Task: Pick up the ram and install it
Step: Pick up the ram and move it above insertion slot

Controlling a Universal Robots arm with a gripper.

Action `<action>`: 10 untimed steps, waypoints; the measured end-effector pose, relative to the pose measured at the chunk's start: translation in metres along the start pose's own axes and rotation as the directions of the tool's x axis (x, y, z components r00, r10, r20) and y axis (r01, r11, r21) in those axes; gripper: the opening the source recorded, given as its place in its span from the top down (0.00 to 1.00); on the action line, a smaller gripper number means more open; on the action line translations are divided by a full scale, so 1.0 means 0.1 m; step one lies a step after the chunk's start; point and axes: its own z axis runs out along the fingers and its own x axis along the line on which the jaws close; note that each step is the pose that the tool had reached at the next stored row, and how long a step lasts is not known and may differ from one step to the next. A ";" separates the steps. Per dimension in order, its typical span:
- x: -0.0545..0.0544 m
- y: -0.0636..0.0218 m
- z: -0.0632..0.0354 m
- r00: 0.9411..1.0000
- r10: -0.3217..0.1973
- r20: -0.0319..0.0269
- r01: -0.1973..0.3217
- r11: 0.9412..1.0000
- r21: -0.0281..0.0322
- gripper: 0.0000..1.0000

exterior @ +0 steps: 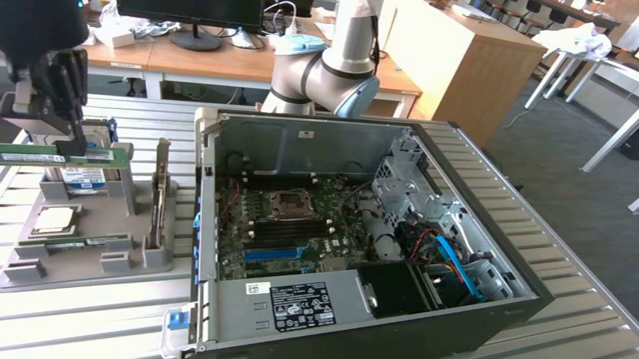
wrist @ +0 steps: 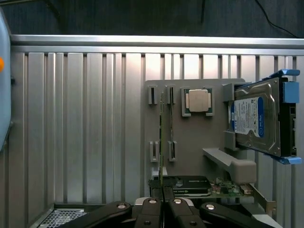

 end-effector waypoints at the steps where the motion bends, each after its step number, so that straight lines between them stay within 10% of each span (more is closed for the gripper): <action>1: 0.00 -0.020 0.000 1.000 0.000 0.000 0.000 1.000 0.000 0.88; 10: 0.00 -0.234 -0.002 1.000 -0.001 0.000 0.001 1.000 0.000 0.88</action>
